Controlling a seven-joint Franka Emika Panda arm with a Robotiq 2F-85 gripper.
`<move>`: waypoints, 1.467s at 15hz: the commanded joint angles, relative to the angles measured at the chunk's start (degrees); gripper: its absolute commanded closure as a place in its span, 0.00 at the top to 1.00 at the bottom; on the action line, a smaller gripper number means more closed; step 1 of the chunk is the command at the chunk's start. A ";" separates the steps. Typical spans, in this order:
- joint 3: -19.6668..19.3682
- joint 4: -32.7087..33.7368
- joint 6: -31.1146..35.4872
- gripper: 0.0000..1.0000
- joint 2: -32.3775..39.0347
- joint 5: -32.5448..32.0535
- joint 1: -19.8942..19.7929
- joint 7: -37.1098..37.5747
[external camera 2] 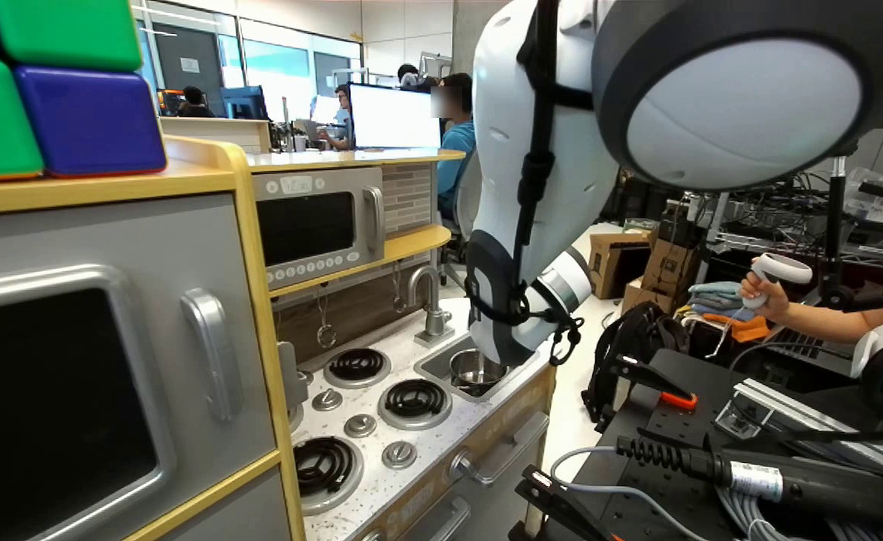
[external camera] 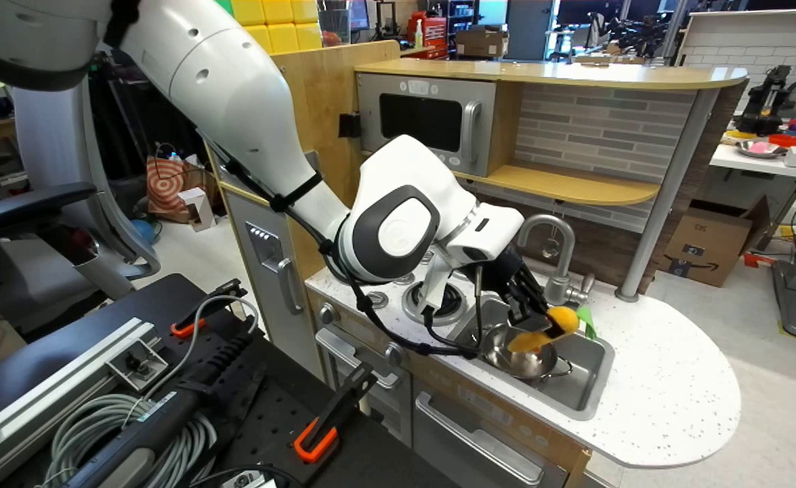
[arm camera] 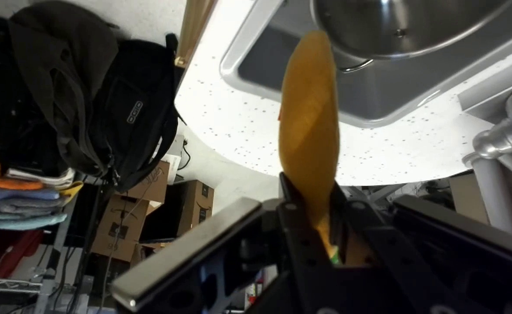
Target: Put the carrot plush toy in the pot in the sink
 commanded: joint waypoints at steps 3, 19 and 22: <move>-3.79 11.24 -8.29 0.03 8.62 -1.61 1.58 16.29; 0.13 -10.67 13.19 1.00 -13.87 -10.27 -3.61 7.25; 0.36 -17.06 18.12 1.00 -21.77 -14.34 -5.91 4.45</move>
